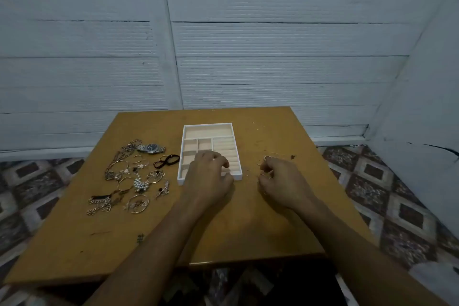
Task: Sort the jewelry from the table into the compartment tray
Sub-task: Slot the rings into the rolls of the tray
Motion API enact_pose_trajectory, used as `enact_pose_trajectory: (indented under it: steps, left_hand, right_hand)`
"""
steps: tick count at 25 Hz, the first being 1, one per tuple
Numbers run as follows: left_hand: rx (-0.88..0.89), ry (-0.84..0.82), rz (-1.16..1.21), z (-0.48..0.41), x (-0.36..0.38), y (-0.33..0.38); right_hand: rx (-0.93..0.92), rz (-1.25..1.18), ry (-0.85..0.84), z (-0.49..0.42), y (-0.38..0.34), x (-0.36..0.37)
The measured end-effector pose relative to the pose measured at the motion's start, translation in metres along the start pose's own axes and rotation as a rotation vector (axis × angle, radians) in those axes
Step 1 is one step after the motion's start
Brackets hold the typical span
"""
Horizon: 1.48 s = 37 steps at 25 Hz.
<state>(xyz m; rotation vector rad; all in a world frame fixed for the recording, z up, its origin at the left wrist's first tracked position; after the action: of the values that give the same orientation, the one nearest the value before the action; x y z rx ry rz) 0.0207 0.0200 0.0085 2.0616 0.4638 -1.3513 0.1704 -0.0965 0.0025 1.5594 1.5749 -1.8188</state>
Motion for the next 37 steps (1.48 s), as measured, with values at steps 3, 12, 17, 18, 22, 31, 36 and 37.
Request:
enact_pose_trajectory:
  steps: [3,12,17,18,22,31,36,37]
  left_hand:
    - [-0.059,0.046,-0.062,0.002,-0.001,-0.023]
    - [-0.201,0.070,0.004,0.009,0.004,-0.064]
    - [-0.258,0.048,0.028,0.009,0.003,-0.077]
    - [-0.272,0.043,0.027,0.009,0.002,-0.079]
    - [-0.268,0.021,0.004,0.009,0.000,-0.082]
    - [-0.272,-0.021,-0.039,0.012,0.001,-0.084]
    - [-0.259,0.020,-0.037,0.016,0.000,-0.084]
    - [-0.254,0.034,-0.043,0.018,-0.001,-0.083]
  right_hand:
    - [0.017,-0.089,0.028,-0.009,-0.009,0.013]
    - [0.054,-0.181,0.025,-0.034,-0.025,0.041]
    - [0.071,-0.178,0.038,-0.039,-0.027,0.048]
    - [0.075,-0.176,0.041,-0.039,-0.027,0.048]
    - [0.074,-0.154,0.054,-0.039,-0.029,0.049]
    - [0.076,-0.122,0.093,-0.035,-0.034,0.053]
    - [0.061,-0.092,0.096,-0.030,-0.035,0.052]
    - [0.057,-0.090,0.095,-0.029,-0.036,0.052]
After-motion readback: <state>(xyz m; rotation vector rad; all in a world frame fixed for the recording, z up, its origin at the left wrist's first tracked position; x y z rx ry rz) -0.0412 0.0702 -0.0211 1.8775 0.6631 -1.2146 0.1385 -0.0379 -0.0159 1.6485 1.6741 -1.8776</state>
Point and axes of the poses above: each hand's wrist, its own z-axis away from the middle knuckle, its own x-axis out of the palm, y = z × x, the point moved 3 cm from there along -z, towards the middle knuckle, and after that the axes turned 4 degrees about -z, right-handed, at the moved point
